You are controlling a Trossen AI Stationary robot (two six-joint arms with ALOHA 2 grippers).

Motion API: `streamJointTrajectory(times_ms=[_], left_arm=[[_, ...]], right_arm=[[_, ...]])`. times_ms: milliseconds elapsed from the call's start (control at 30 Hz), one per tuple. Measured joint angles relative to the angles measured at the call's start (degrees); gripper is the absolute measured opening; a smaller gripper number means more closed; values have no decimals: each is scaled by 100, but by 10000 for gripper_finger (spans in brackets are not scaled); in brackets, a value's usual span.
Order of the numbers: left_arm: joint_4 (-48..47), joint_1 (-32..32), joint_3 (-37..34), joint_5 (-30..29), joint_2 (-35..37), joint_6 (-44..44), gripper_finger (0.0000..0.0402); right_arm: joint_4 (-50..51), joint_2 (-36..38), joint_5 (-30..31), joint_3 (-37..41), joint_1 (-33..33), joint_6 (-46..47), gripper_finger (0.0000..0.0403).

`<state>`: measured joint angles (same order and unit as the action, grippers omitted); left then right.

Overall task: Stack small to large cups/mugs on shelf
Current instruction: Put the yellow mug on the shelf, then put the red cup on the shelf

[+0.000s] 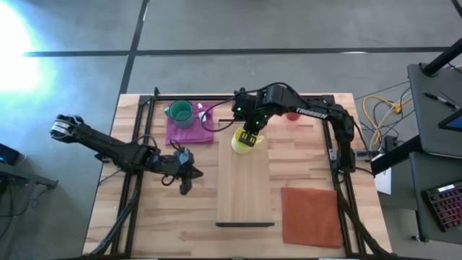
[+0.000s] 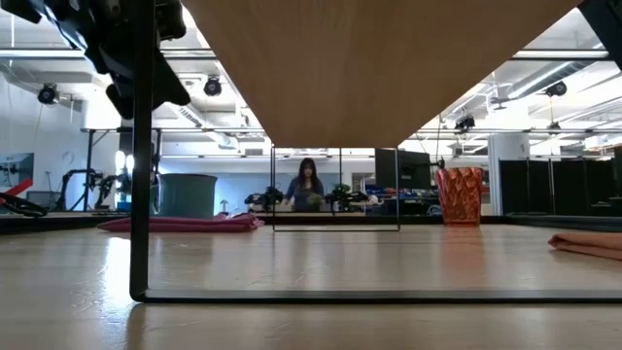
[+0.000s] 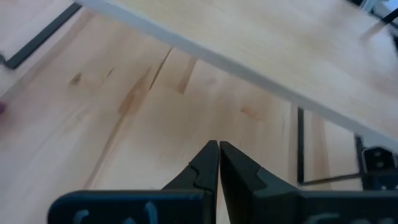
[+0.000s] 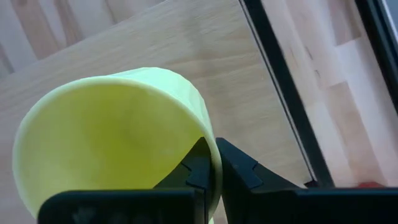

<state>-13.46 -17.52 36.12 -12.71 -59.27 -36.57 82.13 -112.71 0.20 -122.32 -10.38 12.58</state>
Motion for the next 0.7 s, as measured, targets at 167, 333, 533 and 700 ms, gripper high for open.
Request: streamJointTrajectory(times_ms=[167,333,533,700], left_arm=[[-9,32,0,-4,20,114,0],[-26,106,0,-2,22,201,0],[-55,121,0,0,109,246,0],[-55,211,0,-2,366,248,0]], right_arm=[[-8,0,-15,0,3,103,53],[-12,0,-14,-15,-1,137,94],[-18,0,-13,-335,-1,118,120],[131,17,71,-901,-1,106,131]])
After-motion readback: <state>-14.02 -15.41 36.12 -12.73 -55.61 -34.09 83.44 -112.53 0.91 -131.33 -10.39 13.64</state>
